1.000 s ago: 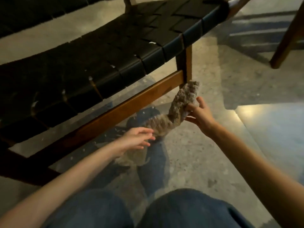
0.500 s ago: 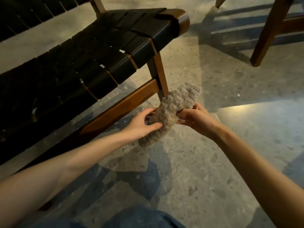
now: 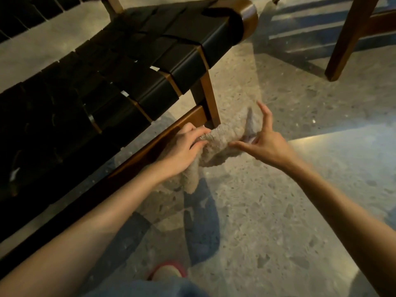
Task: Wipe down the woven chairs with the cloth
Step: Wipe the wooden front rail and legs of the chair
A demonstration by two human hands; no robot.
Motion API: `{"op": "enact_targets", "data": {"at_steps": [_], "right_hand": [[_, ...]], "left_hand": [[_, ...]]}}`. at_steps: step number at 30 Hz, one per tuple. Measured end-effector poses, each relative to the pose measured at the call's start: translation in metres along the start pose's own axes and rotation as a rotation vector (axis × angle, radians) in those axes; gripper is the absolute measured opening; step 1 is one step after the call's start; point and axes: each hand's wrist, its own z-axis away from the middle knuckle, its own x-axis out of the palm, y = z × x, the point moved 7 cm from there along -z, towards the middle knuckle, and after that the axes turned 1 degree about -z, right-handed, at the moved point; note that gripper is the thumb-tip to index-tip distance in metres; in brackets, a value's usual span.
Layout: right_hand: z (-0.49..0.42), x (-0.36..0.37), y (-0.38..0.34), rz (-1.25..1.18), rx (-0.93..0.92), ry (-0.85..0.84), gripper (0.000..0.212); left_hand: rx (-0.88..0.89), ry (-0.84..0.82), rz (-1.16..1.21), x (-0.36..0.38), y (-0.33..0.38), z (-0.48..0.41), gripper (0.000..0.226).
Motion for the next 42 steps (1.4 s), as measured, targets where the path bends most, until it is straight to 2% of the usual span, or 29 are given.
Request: {"op": "enact_targets", "data": {"at_steps": [2, 4, 6, 8, 11, 13, 15, 19, 21, 23, 26, 29, 33, 37, 40, 42], "right_hand": [[-0.008, -0.003, -0.021, 0.302, -0.178, 0.034, 0.094], [-0.015, 0.003, -0.039, 0.39, -0.281, -0.035, 0.073], [-0.023, 0.009, -0.049, 0.42, -0.267, -0.131, 0.038], [-0.027, 0.015, -0.051, 0.294, -0.196, -0.246, 0.02], [-0.028, 0.022, -0.05, -0.023, -0.112, -0.342, 0.016], [-0.028, 0.025, -0.046, -0.117, -0.077, -0.354, 0.011], [-0.031, 0.023, -0.041, -0.043, -0.079, -0.258, 0.011], [-0.043, 0.008, -0.041, 0.162, -0.156, 0.136, 0.013], [-0.049, 0.006, -0.045, 0.158, -0.202, 0.292, 0.017], [-0.055, 0.011, -0.046, 0.048, -0.244, 0.349, 0.02], [-0.063, 0.022, -0.044, -0.142, -0.304, 0.33, 0.025], [-0.07, 0.038, -0.036, -0.296, -0.346, 0.191, 0.042], [-0.078, 0.059, -0.03, -0.26, -0.436, 0.129, 0.058], [-0.086, 0.071, -0.021, -0.255, -0.491, 0.111, 0.057], [-0.085, 0.084, -0.007, -0.214, -0.477, 0.1, 0.06], [-0.081, 0.092, 0.004, -0.227, -0.462, 0.085, 0.061]], "left_hand": [[0.082, -0.022, -0.045, -0.001, 0.005, -0.006, 0.024], [0.14, -0.06, -0.036, -0.001, 0.008, -0.012, 0.02], [0.178, -0.035, 0.034, -0.004, 0.01, -0.016, 0.016], [0.187, 0.03, 0.126, -0.011, 0.012, -0.018, 0.013], [0.156, 0.11, 0.216, -0.018, 0.008, -0.019, 0.013], [0.126, 0.137, 0.224, -0.018, 0.004, -0.021, 0.015], [0.092, 0.176, 0.205, -0.017, -0.002, -0.022, 0.014], [0.057, 0.315, 0.03, -0.013, -0.008, -0.02, 0.016], [0.048, 0.384, -0.015, -0.007, -0.008, -0.015, 0.016], [-0.013, 0.446, 0.031, 0.0, -0.013, -0.009, 0.019], [-0.079, 0.536, 0.054, 0.006, -0.022, -0.004, 0.024], [-0.012, 0.584, -0.072, 0.007, -0.016, -0.007, 0.02], [-0.011, 0.58, -0.243, 0.011, -0.016, -0.012, 0.018], [0.063, 0.514, -0.522, 0.013, -0.013, -0.014, 0.015], [0.15, 0.513, -0.615, 0.008, -0.013, -0.01, 0.019], [0.144, 0.542, -0.652, 0.004, -0.015, -0.006, 0.026]]}}
